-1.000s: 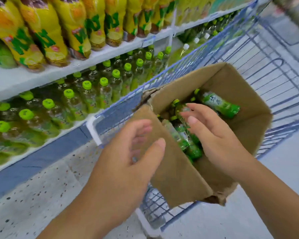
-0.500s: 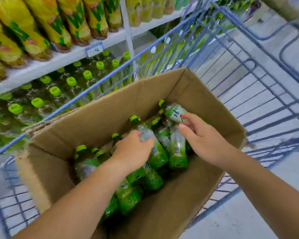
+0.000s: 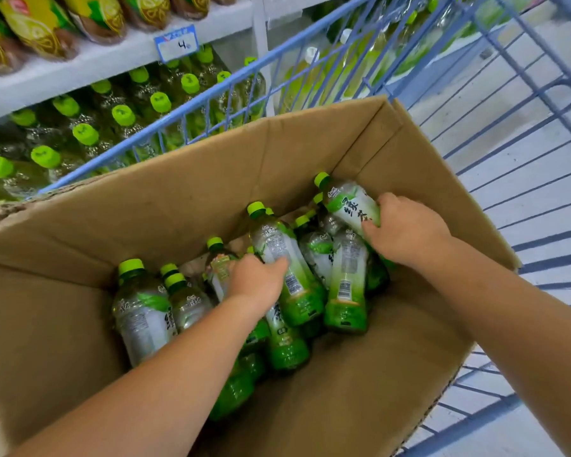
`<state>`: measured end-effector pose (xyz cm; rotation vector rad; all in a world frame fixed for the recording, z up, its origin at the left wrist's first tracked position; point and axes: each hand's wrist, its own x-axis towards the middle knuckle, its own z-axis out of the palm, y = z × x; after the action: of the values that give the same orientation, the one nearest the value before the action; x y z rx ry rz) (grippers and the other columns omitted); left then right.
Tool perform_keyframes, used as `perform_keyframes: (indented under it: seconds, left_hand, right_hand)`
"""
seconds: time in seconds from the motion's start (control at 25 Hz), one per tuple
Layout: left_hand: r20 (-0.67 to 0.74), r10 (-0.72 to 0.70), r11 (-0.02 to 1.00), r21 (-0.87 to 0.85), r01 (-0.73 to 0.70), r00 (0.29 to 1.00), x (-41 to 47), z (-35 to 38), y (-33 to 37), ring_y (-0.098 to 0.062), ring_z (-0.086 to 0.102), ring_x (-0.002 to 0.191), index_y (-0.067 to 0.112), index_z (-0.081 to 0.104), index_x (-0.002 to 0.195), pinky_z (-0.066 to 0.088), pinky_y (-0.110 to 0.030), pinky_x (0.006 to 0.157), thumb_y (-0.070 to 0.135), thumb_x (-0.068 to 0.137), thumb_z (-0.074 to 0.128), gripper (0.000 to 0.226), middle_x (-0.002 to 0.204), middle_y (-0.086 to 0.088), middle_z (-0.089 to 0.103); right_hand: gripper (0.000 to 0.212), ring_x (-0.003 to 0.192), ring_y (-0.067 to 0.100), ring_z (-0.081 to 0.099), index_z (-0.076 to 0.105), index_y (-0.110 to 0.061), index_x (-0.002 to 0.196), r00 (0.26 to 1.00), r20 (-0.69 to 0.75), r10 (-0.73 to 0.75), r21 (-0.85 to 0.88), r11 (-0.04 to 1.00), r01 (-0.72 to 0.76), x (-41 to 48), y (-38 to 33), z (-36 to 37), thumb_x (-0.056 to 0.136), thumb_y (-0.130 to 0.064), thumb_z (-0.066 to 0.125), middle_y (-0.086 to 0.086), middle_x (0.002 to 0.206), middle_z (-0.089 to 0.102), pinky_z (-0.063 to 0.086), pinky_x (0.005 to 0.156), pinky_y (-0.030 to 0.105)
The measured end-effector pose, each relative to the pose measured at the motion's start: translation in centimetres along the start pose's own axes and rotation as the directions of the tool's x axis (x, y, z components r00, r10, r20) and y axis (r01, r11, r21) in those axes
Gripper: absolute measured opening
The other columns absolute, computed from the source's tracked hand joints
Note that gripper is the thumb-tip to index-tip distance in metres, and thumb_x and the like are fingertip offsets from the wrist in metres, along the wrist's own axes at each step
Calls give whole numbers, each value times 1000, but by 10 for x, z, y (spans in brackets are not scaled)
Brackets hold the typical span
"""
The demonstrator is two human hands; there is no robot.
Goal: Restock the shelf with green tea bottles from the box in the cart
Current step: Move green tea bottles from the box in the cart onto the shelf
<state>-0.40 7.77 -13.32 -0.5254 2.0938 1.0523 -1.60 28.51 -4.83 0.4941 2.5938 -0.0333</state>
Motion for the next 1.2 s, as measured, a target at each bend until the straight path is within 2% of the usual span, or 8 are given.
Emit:
perform_keyframes:
  seconds: [0.08,0.24,0.36,0.44,0.56,0.72,0.88,1.2]
  left_hand:
    - [-18,-23,999,-42,22,1000,2,8,2,-29,58,85,2,62,113,42,-31,68,49,90,63,52,117,-16,58]
    - [-89,-30,988,-151,16,996,-1,18,8,-24,58,73,4,57,108,41,-30,57,30,82,74,41,88,-6,59]
    - [-94,60,988,-134,-73,994,-12,31,15,-27,59,95,17,42,118,46,-34,72,22,77,77,54,111,-5,55]
    - [-108,64,991,-114,-77,992,-13,38,17,-28,60,97,13,49,119,50,-35,76,27,72,81,58,116,-6,57]
    - [-37,25,999,-47,-27,999,-8,34,20,-26,66,89,14,67,93,51,-31,68,33,69,84,36,101,-6,68]
    - [112,-5,994,107,-7,994,-6,18,29,-25,65,81,14,63,82,54,-31,67,37,66,86,36,87,-4,66]
    - [142,-12,997,79,1,990,-8,7,26,-27,65,87,10,61,103,60,-38,76,29,63,88,52,99,-8,64]
    - [144,36,997,-68,-27,989,-23,-24,25,-20,58,74,12,51,94,49,-31,64,18,74,83,39,90,-7,59]
  right_hand:
    - [49,98,32,57,54,-8,110,996,87,24,-7,1000,-24,7,-3,-3,92,-54,57,11,104,60,44,76,37]
    - [56,82,24,55,49,-9,88,941,333,63,274,949,-160,7,-12,6,78,-59,72,4,91,55,39,62,32]
    - [38,78,22,60,55,-13,80,951,306,53,375,911,-171,4,-16,21,77,-43,78,6,85,63,45,63,31]
    - [26,75,18,62,64,-14,80,953,299,42,416,893,-170,3,-19,24,75,-36,78,5,85,67,47,62,27]
    - [25,71,16,59,62,-16,75,946,317,66,419,885,-202,3,-19,23,74,-36,79,2,81,64,41,55,26]
    - [33,86,27,65,61,-14,92,931,356,83,550,787,-280,3,-13,23,74,-35,79,8,96,66,55,80,37]
    - [39,89,29,64,54,-9,105,923,376,82,671,663,-332,0,-13,27,78,-25,77,10,100,63,54,78,37]
    - [68,107,37,61,52,-6,123,911,394,121,730,561,-390,-16,-21,21,65,-28,81,14,120,59,53,93,50]
